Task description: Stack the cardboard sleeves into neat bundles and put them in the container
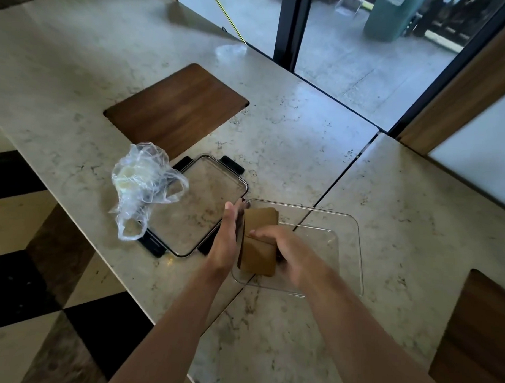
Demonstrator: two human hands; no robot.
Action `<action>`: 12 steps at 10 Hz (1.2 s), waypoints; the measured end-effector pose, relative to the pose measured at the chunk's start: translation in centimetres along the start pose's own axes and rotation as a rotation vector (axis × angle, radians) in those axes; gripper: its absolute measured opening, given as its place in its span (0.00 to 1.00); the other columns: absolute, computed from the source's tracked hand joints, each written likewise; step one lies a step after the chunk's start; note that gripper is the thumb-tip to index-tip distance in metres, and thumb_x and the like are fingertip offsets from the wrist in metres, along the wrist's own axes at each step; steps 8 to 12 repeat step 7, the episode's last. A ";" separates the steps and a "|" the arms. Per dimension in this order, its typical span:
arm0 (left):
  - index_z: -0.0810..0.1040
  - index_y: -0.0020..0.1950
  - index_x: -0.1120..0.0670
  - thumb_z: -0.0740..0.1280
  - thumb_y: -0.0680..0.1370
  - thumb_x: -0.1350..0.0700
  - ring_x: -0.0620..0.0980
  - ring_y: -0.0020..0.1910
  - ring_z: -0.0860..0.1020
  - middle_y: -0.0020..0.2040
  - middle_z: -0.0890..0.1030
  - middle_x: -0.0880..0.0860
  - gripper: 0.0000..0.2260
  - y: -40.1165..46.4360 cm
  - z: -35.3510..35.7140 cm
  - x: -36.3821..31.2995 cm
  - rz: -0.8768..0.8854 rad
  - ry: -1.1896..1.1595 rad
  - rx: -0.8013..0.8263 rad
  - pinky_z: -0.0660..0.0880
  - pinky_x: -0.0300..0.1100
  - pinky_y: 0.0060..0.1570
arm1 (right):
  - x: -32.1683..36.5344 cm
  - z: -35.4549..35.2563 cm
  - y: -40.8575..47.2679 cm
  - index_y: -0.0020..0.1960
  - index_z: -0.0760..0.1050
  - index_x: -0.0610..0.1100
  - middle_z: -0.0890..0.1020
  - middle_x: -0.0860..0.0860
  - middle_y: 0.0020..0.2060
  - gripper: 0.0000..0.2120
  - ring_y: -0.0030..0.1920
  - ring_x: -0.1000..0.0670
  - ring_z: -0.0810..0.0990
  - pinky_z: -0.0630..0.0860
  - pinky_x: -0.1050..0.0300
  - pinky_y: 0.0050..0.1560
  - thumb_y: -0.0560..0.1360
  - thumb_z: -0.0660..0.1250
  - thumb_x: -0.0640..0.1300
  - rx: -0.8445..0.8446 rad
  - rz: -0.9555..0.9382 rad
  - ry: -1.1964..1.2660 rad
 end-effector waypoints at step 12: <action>0.84 0.64 0.39 0.40 0.87 0.38 0.28 0.49 0.83 0.48 0.87 0.35 0.31 -0.5 0.4 -1.7 0.018 0.033 0.014 0.78 0.25 0.44 | -0.1 -0.4 -1.4 0.42 0.76 0.42 0.79 0.48 0.25 0.12 0.25 0.51 0.79 0.78 0.58 0.26 0.75 0.61 0.49 -0.068 -0.009 0.316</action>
Point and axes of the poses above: each hand's wrist, its own y-axis towards the middle knuckle, its own z-axis out of the palm, x = y × z, the point moved 10 cm from there along y, towards the middle knuckle
